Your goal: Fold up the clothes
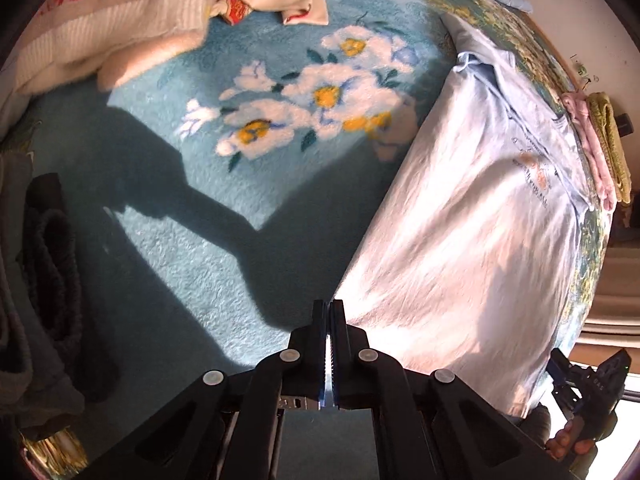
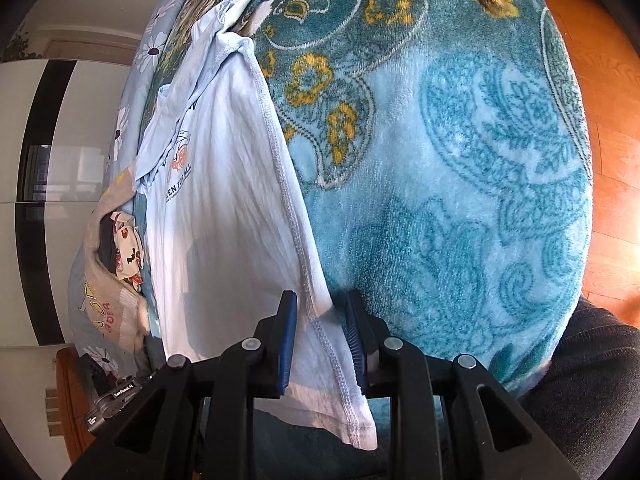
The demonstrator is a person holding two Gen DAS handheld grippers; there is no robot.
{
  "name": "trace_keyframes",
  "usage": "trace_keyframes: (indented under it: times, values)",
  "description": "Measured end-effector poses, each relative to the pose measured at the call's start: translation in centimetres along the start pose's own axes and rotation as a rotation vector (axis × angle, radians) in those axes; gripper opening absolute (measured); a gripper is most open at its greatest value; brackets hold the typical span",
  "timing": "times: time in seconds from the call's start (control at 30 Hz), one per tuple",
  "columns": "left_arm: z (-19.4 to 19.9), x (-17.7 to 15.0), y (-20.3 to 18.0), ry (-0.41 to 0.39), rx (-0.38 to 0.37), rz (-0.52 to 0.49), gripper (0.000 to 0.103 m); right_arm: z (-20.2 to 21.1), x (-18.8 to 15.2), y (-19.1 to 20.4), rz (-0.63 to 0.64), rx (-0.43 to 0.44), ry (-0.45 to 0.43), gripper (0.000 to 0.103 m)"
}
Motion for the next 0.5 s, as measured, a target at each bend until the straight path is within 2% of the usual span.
trace_keyframes:
  times: [0.07,0.1,0.2,0.4,0.47,0.5]
  values:
    - [-1.4,-1.2,1.0,0.049,0.035,0.037,0.0,0.2,-0.1,-0.1,0.001,0.001,0.002,0.026]
    - [-1.7,-1.5,1.4,0.048,0.022,0.065,0.0,0.2,-0.1,-0.2,0.002,0.001,0.003,0.026]
    - [-1.3,-1.6,2.0,0.013,-0.049,0.132,0.0,0.4,-0.3,-0.3,0.003,0.001,0.002,0.026]
    - [0.4,0.7,1.5,-0.082,-0.097,0.112,0.004,0.4,-0.6,0.1,0.025,-0.026,0.001,0.026]
    - [0.2,1.4,1.0,-0.088,-0.094,0.097,0.019,0.3,-0.8,0.1,0.031,-0.036,0.002,0.027]
    - [0.0,1.8,0.6,-0.088,-0.101,0.083,0.038,0.3,-0.8,0.2,0.033,-0.04,0.001,0.027]
Point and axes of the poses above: each gripper's, at about its wrist camera, not at the fingertips, and z roughly against the way its jaws point, y to its left, x to its top, the point moved 5 cm from there along -z, roughly the way its jaws point, and after that the axes turned 11 degrees about -z, right-handed, at the moved point
